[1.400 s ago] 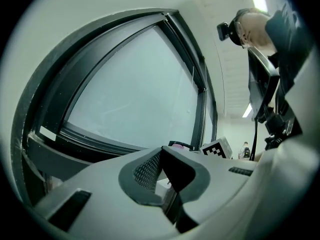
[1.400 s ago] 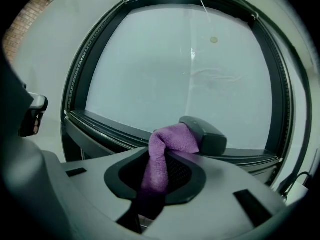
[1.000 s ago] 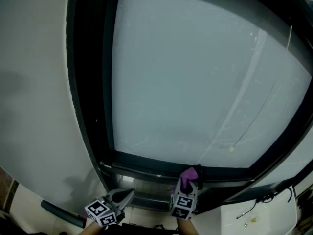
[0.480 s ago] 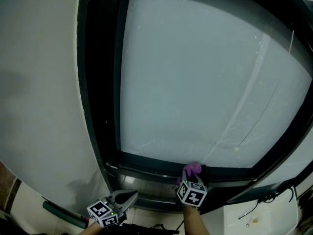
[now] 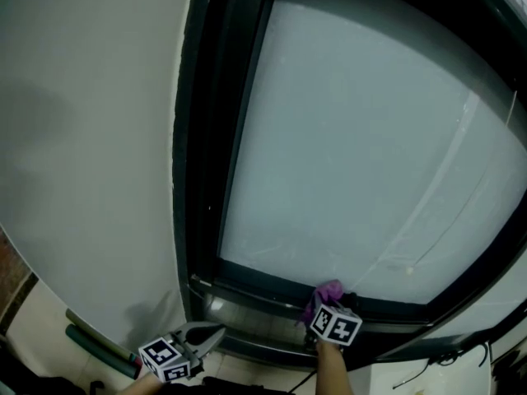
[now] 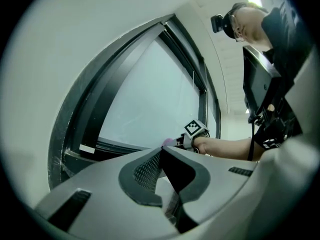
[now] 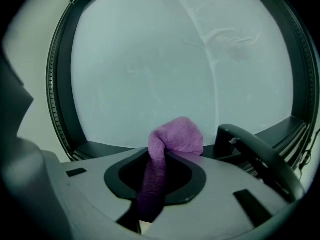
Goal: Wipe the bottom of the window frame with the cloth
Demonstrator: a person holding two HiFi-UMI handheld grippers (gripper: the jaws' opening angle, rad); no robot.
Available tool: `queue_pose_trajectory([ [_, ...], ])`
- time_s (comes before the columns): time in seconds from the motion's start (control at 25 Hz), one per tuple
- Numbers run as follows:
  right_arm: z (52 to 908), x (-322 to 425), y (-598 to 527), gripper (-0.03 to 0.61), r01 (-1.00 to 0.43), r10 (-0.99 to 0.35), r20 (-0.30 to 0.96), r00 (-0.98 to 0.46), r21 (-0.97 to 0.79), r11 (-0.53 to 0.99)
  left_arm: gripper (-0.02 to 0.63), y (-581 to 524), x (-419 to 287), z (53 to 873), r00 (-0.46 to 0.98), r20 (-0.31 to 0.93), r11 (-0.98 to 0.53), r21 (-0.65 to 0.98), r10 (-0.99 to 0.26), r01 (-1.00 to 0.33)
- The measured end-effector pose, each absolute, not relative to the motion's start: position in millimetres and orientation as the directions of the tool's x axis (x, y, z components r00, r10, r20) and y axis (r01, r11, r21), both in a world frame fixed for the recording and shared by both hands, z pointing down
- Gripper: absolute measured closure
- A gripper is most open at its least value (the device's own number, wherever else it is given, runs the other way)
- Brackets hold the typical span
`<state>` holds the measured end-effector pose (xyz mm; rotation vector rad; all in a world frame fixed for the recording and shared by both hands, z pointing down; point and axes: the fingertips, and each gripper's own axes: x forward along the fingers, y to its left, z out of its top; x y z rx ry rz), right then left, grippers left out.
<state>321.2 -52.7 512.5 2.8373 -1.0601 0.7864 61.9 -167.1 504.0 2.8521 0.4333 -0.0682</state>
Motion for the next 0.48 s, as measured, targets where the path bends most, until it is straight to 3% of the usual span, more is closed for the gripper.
queue_pose_trajectory([
  [0.48,510,303,-83,0.494,-0.726,-0.688,0.473,0.550,-0.135,-0.674,0.611,-182,57,498,0.986,-0.088,-0.949,0.271,0.144,0.163],
])
